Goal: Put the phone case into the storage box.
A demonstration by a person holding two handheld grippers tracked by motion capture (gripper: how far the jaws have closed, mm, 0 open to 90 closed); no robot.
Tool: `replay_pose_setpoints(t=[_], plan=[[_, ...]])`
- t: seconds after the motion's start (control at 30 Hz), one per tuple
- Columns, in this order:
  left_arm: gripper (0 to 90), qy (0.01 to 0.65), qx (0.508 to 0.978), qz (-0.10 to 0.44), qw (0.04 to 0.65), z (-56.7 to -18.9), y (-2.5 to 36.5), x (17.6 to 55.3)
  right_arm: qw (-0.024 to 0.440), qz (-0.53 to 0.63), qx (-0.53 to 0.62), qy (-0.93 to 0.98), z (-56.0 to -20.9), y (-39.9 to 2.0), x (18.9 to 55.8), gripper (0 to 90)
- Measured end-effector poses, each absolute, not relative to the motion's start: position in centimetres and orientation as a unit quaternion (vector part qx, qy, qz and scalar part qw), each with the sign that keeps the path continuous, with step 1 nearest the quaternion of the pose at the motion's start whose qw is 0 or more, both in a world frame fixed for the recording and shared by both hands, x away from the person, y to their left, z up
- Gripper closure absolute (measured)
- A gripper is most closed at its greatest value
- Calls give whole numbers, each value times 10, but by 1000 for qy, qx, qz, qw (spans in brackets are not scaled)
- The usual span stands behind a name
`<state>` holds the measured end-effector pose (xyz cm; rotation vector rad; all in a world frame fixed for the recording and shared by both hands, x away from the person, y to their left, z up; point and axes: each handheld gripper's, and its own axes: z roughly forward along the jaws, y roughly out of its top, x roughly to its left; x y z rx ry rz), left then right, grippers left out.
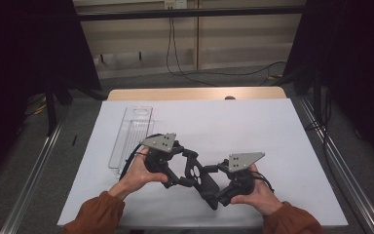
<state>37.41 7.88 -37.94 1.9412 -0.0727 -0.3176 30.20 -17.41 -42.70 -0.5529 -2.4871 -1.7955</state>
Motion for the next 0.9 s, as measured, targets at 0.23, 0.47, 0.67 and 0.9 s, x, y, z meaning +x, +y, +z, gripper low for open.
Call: replay_pose_setpoints(t=[0.23, 0.47, 0.67, 0.9], plan=[[132, -33, 825, -136, 547, -378, 80, 374, 12, -574, -174, -800, -427, -173, 302, 146], [141, -27, 821, -135, 553, -375, 80, 373, 12, -581, -173, -795, -426, -174, 302, 142], [144, -23, 819, -136, 557, -373, 79, 372, 9, -586, -173, -792, -425, -174, 301, 137], [146, -15, 816, -126, 564, -369, 80, 371, 10, -592, -180, -786, -425, -174, 301, 102]])
